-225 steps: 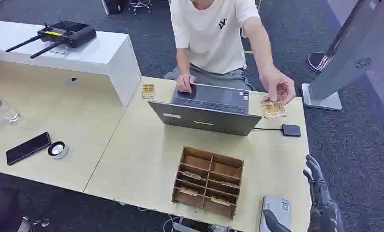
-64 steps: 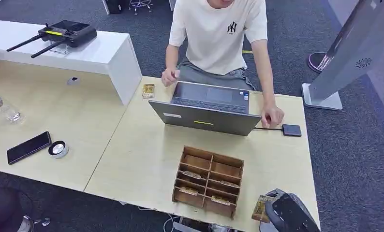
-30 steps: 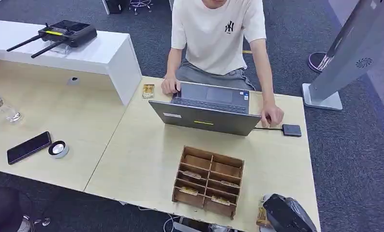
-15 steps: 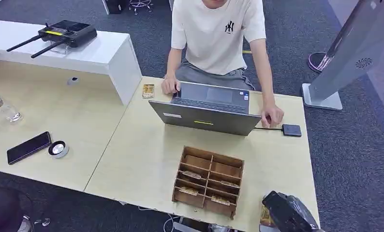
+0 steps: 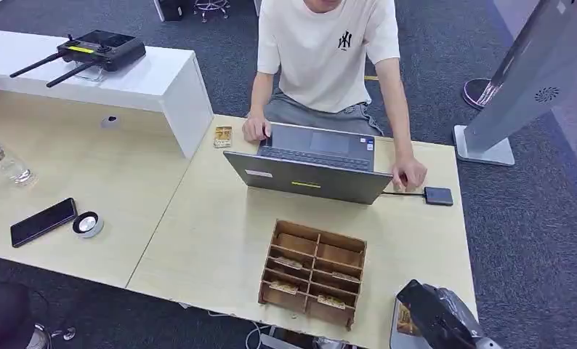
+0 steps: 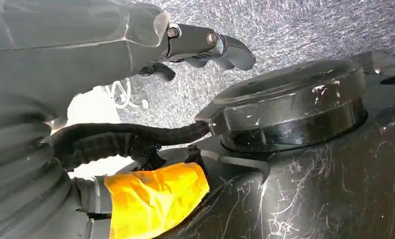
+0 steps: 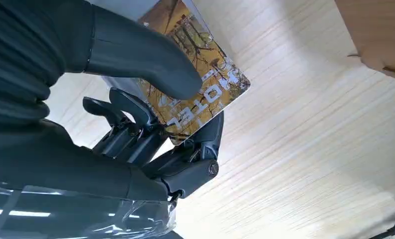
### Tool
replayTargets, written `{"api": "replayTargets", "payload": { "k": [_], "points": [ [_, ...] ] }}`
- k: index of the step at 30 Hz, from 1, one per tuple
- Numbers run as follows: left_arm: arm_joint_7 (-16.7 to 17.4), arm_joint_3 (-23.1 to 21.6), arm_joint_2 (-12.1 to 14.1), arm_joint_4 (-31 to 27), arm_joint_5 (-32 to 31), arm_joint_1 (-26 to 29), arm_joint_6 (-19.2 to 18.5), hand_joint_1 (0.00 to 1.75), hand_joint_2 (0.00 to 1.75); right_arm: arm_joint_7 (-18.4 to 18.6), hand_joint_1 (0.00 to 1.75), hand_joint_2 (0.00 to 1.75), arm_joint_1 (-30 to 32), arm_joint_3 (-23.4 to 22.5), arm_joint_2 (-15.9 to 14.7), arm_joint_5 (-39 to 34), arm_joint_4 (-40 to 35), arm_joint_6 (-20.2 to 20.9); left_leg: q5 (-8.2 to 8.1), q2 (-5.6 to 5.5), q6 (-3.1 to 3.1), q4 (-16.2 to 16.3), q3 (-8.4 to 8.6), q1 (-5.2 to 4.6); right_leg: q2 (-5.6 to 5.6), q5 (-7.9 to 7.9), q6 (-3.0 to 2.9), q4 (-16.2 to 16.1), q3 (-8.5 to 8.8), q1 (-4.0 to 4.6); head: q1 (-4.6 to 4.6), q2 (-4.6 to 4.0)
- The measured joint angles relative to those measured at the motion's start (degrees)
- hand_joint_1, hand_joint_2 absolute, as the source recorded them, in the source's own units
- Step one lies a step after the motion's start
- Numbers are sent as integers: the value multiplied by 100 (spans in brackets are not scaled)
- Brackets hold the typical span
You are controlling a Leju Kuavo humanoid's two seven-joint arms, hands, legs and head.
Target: Pass the card to the sensor for recognition and then transmit it.
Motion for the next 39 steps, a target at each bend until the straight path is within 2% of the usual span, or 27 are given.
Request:
{"api": "replayTargets", "payload": {
  "k": [39],
  "points": [
    [-13,-42,5,33,9,-27,0,0,175,17,175,175,28,-70,90,33,44,24,0,1,0,0,1,0,1,0,0,0,-1,0,0,0]
  ]
}}
